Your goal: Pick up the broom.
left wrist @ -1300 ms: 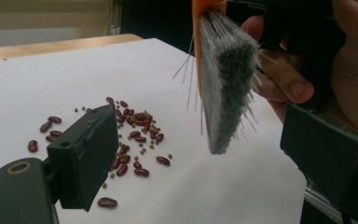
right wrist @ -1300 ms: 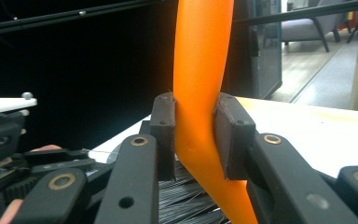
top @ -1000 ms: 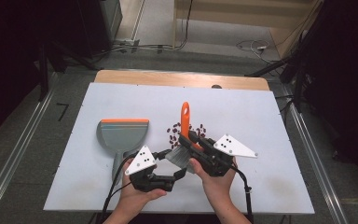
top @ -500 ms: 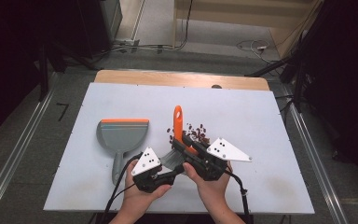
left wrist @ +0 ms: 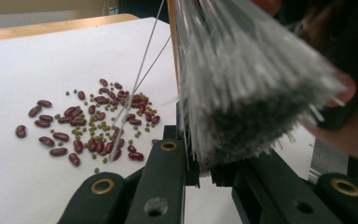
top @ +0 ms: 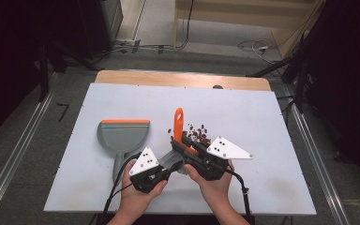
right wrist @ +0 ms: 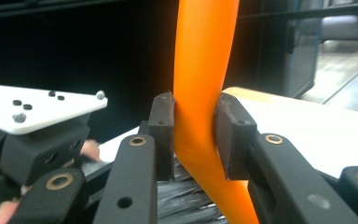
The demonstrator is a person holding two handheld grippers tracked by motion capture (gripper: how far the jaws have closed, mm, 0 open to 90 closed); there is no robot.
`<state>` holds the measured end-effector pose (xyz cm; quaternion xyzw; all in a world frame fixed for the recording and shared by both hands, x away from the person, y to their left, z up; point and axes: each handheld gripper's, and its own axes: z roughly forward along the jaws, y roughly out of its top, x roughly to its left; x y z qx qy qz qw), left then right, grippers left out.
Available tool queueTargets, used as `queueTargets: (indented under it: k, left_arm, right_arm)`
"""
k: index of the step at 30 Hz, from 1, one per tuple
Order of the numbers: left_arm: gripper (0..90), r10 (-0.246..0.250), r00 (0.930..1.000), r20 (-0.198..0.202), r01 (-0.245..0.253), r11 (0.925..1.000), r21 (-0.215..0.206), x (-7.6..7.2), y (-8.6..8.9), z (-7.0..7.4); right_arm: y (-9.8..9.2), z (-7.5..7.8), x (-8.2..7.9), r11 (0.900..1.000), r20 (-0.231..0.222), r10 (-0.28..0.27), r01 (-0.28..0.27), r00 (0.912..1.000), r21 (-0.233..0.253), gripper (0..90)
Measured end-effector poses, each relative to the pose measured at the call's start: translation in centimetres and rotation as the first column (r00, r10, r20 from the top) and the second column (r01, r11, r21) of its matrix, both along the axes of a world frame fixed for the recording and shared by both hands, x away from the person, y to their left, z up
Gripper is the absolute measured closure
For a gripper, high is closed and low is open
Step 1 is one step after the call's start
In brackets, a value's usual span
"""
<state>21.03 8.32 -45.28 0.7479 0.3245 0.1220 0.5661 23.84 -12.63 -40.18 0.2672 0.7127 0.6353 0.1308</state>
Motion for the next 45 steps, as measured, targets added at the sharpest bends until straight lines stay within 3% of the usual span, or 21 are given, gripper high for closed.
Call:
queueTargets:
  k: [1,2,4,7,9,10,12,16,20,21,23,27,29,32,36,37,38,45]
  left_arm:
    - [85.3,0.000,1.0000,0.000,0.000,1.0000,0.000,0.0,0.0,0.0]
    - [85.4,-0.013,0.9999,-0.002,0.012,0.9999,-0.005,0.1,0.5,0.1]
    - [85.5,-0.024,0.9997,0.002,0.024,0.9997,-0.010,0.3,1.2,0.3]
    - [85.4,-0.041,0.9992,0.001,0.041,0.9989,-0.023,0.6,1.9,0.5]
    - [85.4,-0.079,0.9968,-0.001,0.079,0.9961,-0.039,0.9,2.8,0.7]
    - [85.4,-0.100,0.9949,-0.004,0.100,0.9939,-0.045,1.0,3.1,0.8]
    - [85.4,-0.152,0.9883,0.011,0.152,0.9870,-0.051,1.2,4.2,1.1]
    - [85.4,-0.191,0.9814,0.018,0.192,0.9790,-0.068,1.2,5.0,1.4]
    - [85.4,-0.254,0.9664,0.035,0.257,0.9620,-0.094,1.2,5.6,1.7]
    - [85.4,-0.254,0.9664,0.035,0.257,0.9620,-0.094,1.2,5.6,1.7]
    - [85.4,-0.293,0.9549,0.047,0.296,0.9506,-0.093,1.1,5.6,1.8]
    - [85.4,-0.331,0.9421,0.053,0.335,0.9374,-0.096,1.0,5.6,1.9]
    - [85.3,-0.337,0.9400,0.053,0.341,0.9354,-0.095,1.0,5.6,1.9]
    - [85.3,-0.350,0.9351,0.057,0.354,0.9299,-0.101,0.9,5.7,1.9]
    - [85.3,-0.363,0.9303,0.054,0.367,0.9238,-0.110,1.0,5.8,1.9]
    - [85.3,-0.363,0.9303,0.054,0.367,0.9238,-0.110,1.0,5.8,1.9]
    - [85.3,-0.367,0.9285,0.054,0.371,0.9217,-0.112,1.0,5.8,1.8]
    - [85.2,-0.390,0.9199,0.042,0.392,0.9114,-0.125,1.1,6.0,1.8]
  right_arm:
    - [0.0,0.0,0.0,1.000,0.000,0.000,0.000,1.0000,0.000,67.1]
    - [-0.2,0.2,0.5,0.999,-0.024,0.049,-0.049,0.9985,-0.012,58.7]
    - [-0.5,0.2,1.0,0.996,-0.040,0.085,-0.086,0.9956,-0.008,53.4]
    - [-1.0,0.3,1.4,0.992,-0.055,0.123,-0.124,0.9908,0.000,51.6]
    - [-1.6,0.3,2.1,0.984,-0.058,0.175,-0.176,0.9828,-0.012,51.3]
    - [-1.6,0.3,2.1,0.984,-0.058,0.175,-0.176,0.9828,-0.012,51.3]
    - [-2.1,0.2,2.6,0.977,-0.073,0.212,-0.214,0.9746,-0.019,51.0]
    - [-2.2,-0.1,2.9,0.956,-0.084,0.286,-0.290,0.9547,-0.043,51.0]
    - [-1.9,-0.5,2.9,0.936,-0.091,0.343,-0.348,0.9349,-0.046,51.2]
    - [-1.8,-0.6,2.9,0.931,-0.092,0.359,-0.363,0.9290,-0.043,51.8]
    - [-1.6,-0.7,2.7,0.923,-0.092,0.376,-0.381,0.9220,-0.046,53.0]
    - [-1.5,-0.9,2.6,0.905,-0.093,0.419,-0.423,0.9033,-0.033,56.8]
    - [-1.5,-1.0,2.7,0.894,-0.099,0.444,-0.448,0.8907,-0.024,58.6]
    - [-1.5,-1.2,2.8,0.885,-0.109,0.462,-0.466,0.8803,-0.013,58.9]
    - [-1.5,-1.6,3.1,0.867,-0.128,0.497,-0.497,0.8583,0.033,61.3]
    - [-1.5,-1.6,3.1,0.867,-0.128,0.497,-0.497,0.8583,0.033,61.3]
    - [-1.5,-1.7,3.2,0.860,-0.134,0.509,-0.508,0.8503,0.045,62.8]
    - [-1.5,-1.7,3.0,0.846,-0.133,0.532,-0.532,0.8364,0.037,67.8]
